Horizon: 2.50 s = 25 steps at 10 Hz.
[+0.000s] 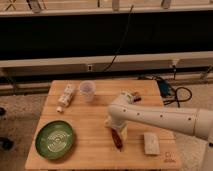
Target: Drag the pepper across the table
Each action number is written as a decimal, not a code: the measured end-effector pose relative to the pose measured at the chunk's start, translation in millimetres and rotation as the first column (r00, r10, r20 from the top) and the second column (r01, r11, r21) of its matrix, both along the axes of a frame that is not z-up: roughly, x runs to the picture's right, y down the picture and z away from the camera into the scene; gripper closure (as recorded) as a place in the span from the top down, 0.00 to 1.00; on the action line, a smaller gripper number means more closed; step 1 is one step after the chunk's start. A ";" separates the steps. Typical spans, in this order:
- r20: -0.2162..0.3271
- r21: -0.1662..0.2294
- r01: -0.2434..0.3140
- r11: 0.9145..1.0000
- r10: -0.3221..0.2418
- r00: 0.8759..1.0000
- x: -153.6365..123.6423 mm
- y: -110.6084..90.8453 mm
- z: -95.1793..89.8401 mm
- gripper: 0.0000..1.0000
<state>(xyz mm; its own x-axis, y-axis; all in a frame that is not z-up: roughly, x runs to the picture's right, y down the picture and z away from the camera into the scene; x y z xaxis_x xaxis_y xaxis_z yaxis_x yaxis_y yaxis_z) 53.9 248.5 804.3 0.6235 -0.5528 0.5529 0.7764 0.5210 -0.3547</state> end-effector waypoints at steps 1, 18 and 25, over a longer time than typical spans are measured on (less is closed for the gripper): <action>0.026 0.000 0.021 1.000 -0.021 0.999 -1.2 2.7 -2.3 0.78; 0.064 0.013 -0.027 1.000 0.026 0.998 56.9 -23.0 0.7 0.00; 0.047 0.012 -0.059 0.998 0.059 0.997 85.3 -37.6 2.0 0.00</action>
